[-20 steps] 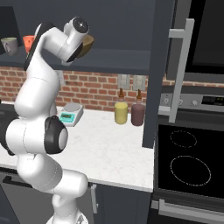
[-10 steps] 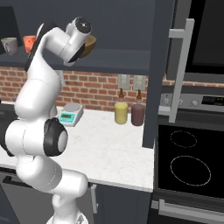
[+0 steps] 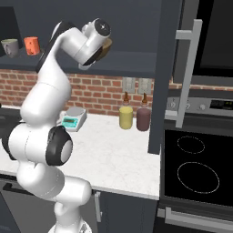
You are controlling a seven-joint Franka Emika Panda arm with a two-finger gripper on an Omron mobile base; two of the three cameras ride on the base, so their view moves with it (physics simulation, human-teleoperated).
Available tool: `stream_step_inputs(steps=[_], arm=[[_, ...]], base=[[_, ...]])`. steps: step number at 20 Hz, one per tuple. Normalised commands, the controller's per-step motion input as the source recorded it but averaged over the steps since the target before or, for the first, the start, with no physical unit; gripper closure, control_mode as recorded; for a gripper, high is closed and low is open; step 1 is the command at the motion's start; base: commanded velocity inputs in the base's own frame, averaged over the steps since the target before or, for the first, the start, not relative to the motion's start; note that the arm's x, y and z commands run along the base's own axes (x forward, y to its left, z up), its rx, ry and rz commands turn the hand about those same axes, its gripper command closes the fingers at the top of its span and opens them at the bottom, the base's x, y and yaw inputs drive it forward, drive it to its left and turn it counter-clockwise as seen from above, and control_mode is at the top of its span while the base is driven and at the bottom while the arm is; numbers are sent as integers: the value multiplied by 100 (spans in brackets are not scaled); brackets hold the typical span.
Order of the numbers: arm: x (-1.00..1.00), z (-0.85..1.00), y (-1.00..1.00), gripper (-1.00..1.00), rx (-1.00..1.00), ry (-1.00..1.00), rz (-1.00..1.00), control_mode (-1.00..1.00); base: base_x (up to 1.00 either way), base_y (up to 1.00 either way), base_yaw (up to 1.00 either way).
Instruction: Gather all objects into one cabinet and sort the glasses and bowls to opposite sides.
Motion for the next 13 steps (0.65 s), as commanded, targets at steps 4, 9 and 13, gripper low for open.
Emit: stream_step_inputs(steps=[4, 9, 13], arm=[[0, 0, -68, 100, 0, 0, 0, -100], [0, 0, -70, 100, 0, 0, -1, -100], [0, 0, -62, 100, 0, 0, -2, -100]], base=[[0, 0, 0], [0, 0, 0], [0, 0, 0]])
